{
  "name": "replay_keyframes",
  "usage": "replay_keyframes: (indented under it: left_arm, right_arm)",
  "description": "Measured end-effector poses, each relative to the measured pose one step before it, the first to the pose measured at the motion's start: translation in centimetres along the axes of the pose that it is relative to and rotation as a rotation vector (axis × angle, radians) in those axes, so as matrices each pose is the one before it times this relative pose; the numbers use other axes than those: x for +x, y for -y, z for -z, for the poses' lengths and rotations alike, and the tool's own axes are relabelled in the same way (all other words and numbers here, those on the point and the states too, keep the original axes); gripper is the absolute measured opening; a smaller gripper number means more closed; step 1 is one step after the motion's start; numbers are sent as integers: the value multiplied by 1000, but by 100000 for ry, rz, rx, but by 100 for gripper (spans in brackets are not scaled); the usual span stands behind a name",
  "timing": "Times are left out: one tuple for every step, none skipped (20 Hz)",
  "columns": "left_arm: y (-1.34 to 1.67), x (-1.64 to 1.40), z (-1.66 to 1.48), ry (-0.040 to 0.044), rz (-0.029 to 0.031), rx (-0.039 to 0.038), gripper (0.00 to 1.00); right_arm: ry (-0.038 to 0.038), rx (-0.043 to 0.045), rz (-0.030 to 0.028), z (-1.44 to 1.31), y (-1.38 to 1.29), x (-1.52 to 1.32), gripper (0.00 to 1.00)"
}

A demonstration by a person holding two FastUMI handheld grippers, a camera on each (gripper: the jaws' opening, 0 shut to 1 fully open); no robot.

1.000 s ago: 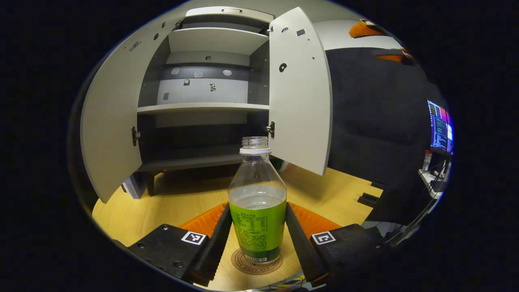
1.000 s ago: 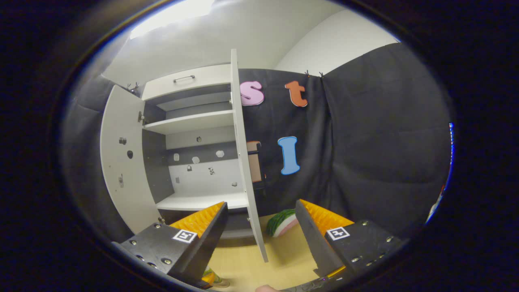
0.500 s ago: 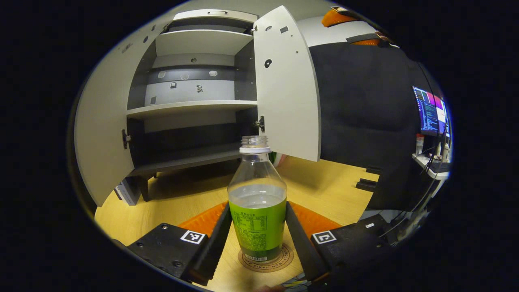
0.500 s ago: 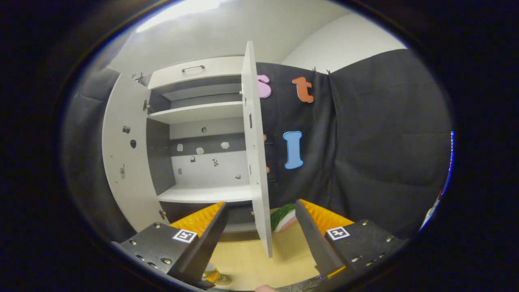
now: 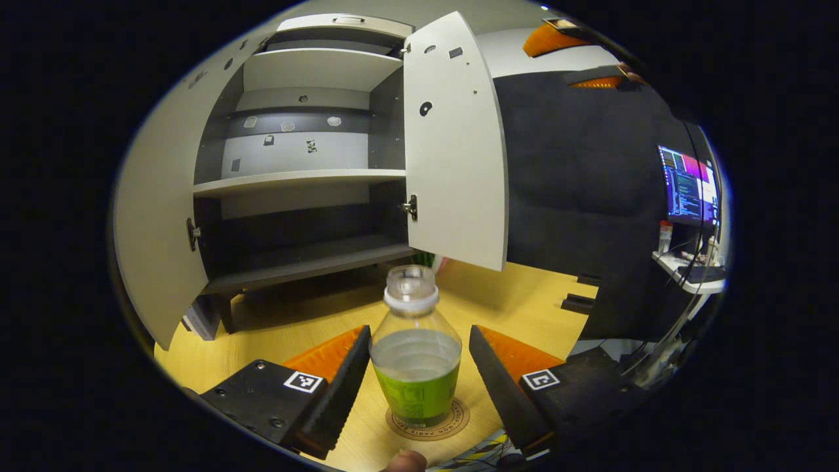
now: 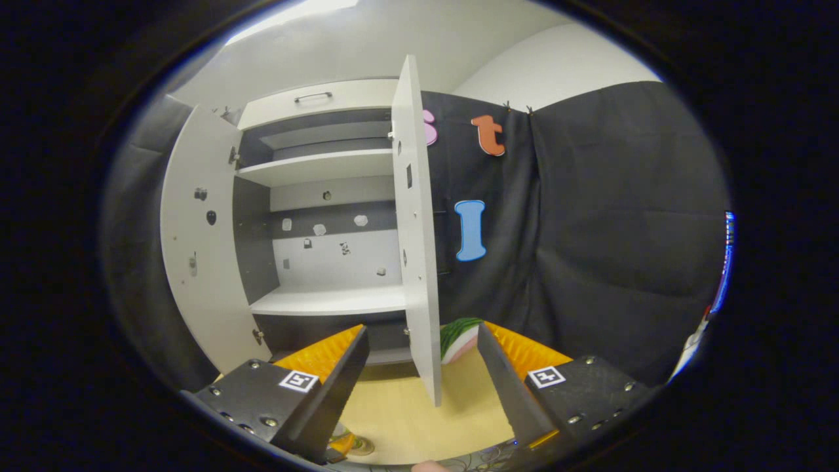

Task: Grasp the bottle in the cabinet with the left hand and place it on the coaster, then close the right door with the right hand and the left door with the left hand.

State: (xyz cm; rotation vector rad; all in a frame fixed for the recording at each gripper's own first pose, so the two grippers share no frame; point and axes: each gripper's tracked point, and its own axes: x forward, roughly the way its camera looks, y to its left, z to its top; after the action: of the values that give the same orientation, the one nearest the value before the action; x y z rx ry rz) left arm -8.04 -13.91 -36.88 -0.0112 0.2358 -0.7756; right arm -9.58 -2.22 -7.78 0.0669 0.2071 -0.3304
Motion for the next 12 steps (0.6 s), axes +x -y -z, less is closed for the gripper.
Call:
replay_keyframes:
  left_arm:
    - [50, -78, -785, 180, 662, -876, 95]
    - [-75, 9, -1066, 880, 531, -629, 95]
    - [-42, 0, -1058, 1075, 774, -672, 95]
    - [46, 19, -1216, 1355, 1024, -296, 95]
    - [43, 9, -940, 361, 593, 199, 94]
    - [-114, -110, -1073, 56, -309, 322, 94]
    - [-144, -117, -1206, 390, -153, 20, 95]
    - [249, -196, -1412, 1005, 630, -47, 94]
    - [124, -135, -1557, 1887, 553, -244, 94]
    - [194, -56, -1668, 1716, 623, -901, 94]
    - [189, 152, -1519, 1995, 322, -1223, 94]
    - [267, 129, -1434, 378, 173, -900, 94]
  right_arm:
    - [-121, -506, 1048, 128, 222, -180, 100]
    - [606, -526, 1364, -107, 299, -135, 100]
    - [968, -395, 543, -170, 155, -165, 100]
    - [1425, -243, 244, -245, 64, -152, 100]
    - [1725, 168, 336, -364, 119, -87, 100]
    - [1448, 294, -34, -280, 72, -107, 100]
    - [1556, 316, -116, -207, 97, -47, 100]
    - [1327, 4, -331, -243, 61, -58, 100]
    - [1297, -470, -176, -74, 193, -22, 100]
    - [1176, -626, -102, -85, 353, 25, 100]
    - [686, -475, -65, 36, 404, 138, 100]
    - [177, 30, 232, -121, 646, 171, 100]
